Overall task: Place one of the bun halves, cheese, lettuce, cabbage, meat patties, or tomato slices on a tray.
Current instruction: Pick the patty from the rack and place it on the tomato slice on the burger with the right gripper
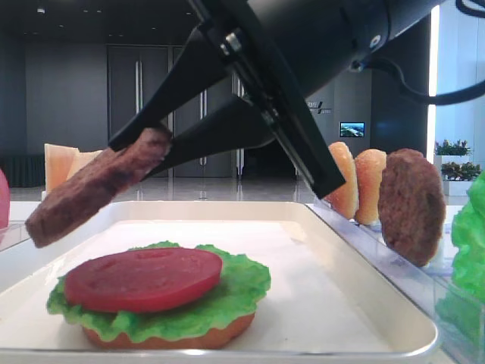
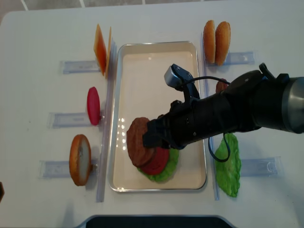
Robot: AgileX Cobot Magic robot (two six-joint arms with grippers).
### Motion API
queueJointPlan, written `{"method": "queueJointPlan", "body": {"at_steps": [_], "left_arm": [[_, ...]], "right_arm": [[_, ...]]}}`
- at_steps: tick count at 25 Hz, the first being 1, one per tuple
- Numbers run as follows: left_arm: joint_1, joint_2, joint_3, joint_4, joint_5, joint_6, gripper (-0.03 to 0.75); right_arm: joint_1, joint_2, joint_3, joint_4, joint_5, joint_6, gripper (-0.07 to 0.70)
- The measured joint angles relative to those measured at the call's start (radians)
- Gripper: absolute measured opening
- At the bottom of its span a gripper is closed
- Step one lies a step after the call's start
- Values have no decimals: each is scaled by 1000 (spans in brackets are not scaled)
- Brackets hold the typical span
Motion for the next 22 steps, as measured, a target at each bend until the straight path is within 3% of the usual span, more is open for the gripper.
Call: {"method": "queueJointPlan", "body": {"at_steps": [5,22], "left_arm": [[0,0,0,0,0,0,-1],[0,0,0,0,0,0,-1]], "right_arm": [[-24,31,0,0,45,-4,142],[-76,51,0,-1,113,-12,142]]}}
